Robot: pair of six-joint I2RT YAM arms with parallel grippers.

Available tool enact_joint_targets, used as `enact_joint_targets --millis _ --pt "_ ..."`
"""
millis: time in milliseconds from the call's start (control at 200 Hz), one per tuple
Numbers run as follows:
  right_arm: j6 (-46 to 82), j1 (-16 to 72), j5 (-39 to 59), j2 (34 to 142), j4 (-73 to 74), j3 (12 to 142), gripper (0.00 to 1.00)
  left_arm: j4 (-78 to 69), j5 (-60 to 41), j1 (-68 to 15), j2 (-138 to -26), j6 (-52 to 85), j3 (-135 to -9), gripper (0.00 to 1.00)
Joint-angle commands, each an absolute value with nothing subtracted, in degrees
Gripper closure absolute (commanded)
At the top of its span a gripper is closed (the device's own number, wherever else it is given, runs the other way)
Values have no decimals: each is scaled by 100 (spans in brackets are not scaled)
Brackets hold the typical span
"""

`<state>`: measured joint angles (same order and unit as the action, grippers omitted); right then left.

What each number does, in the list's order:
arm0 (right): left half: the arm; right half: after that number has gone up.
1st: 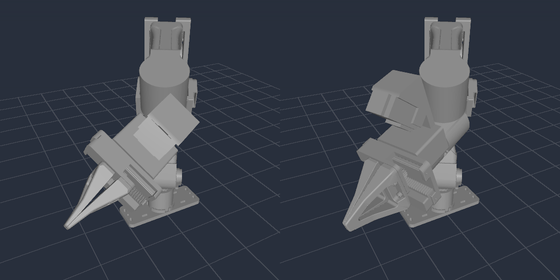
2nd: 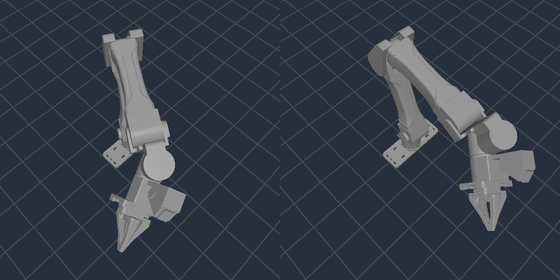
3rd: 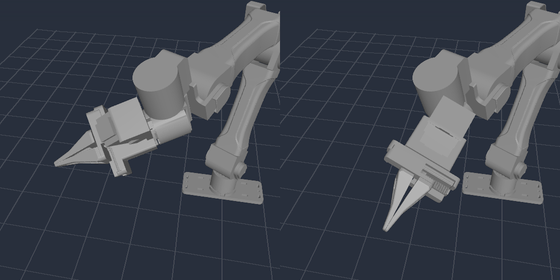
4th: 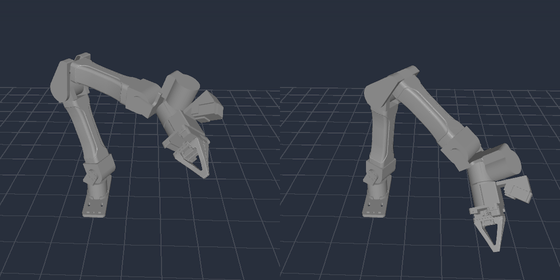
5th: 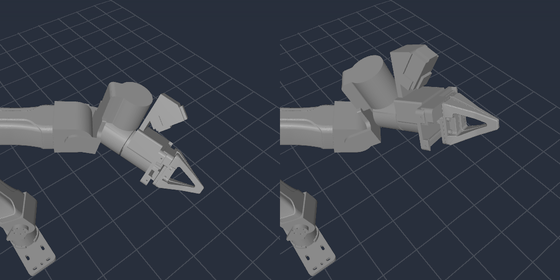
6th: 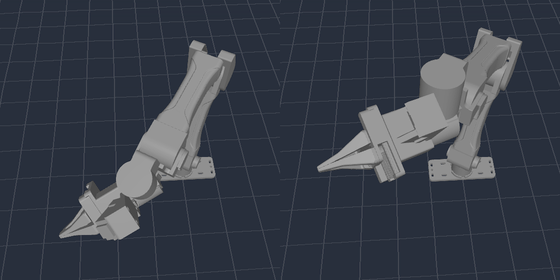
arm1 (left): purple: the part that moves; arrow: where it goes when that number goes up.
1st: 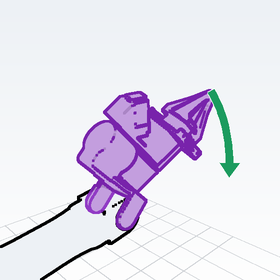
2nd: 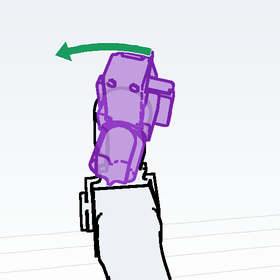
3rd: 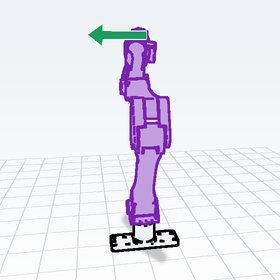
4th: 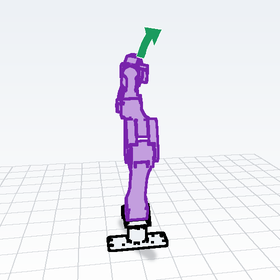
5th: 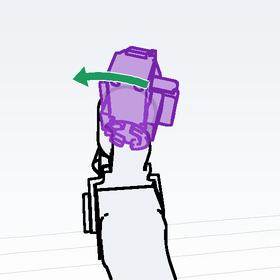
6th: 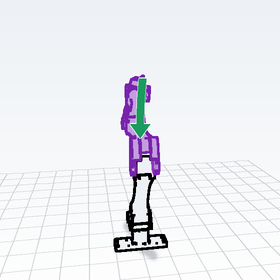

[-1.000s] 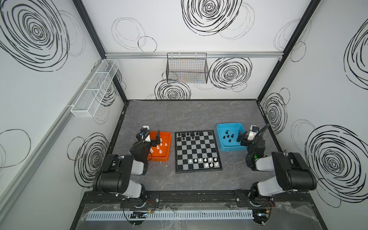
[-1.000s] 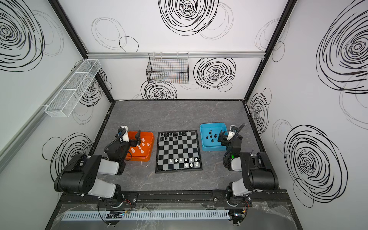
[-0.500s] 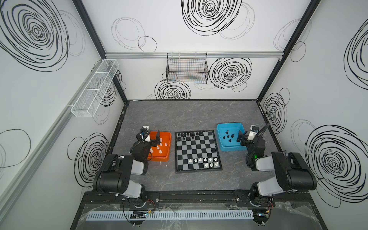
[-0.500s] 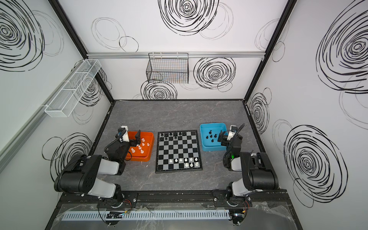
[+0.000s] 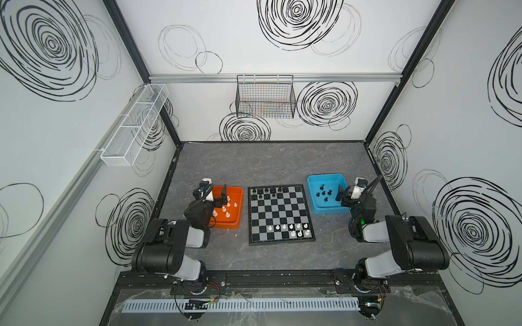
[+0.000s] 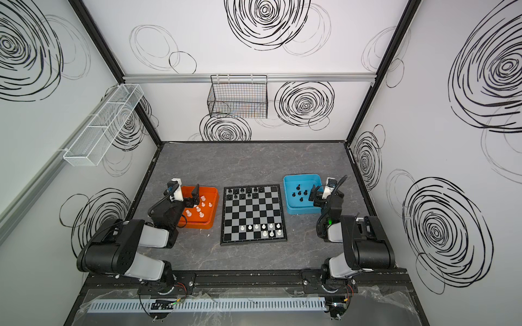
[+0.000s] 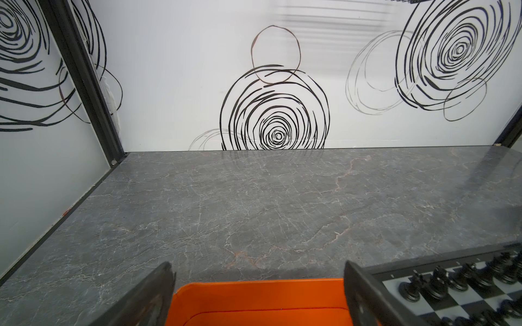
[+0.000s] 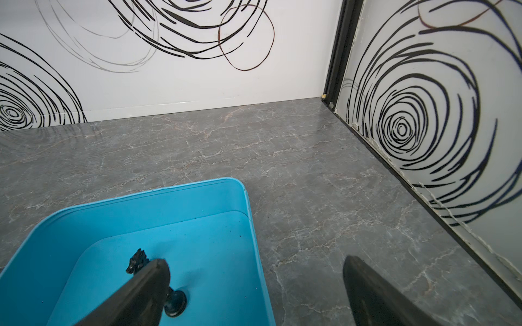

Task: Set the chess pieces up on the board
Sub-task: 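Raise both arms from the rest pose toward the trays, then move right gripper over the blue tray while left gripper moves above orange tray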

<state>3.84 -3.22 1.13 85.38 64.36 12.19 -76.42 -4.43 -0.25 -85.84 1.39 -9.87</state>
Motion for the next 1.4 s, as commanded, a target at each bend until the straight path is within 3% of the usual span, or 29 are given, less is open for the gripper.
enact_joint_targets --millis 0,295,410,535,735,856,1051,1181,1396 --pt "369 -323 79 8447 6535 1318 0 -7874 -86 -100 -8563 119 -1068 4" --pt "271 -390 279 8367 6485 1349 0 -6250 166 -26 -7090 294 -1340 4" --pt "571 -554 480 7940 4433 2304 0 -4983 55 191 -6323 411 -1911 4" --pt "1024 -707 918 7448 3833 2614 0 -2997 86 517 -5933 658 -2959 4" --pt "1219 -661 899 6674 3133 3171 0 -1150 259 747 -5801 650 -4376 4" --pt "2045 -490 14 6576 2174 3837 0 -713 33 727 -5838 396 -4907 4" --pt "1885 -177 -381 6708 1717 4508 0 -266 25 703 -5973 767 -5559 4" --pt "1808 -168 293 6763 1647 4616 0 388 142 708 -6219 847 -5993 4" --pt "1367 239 146 7510 138 5765 0 1543 -44 715 -6766 766 -6610 4"
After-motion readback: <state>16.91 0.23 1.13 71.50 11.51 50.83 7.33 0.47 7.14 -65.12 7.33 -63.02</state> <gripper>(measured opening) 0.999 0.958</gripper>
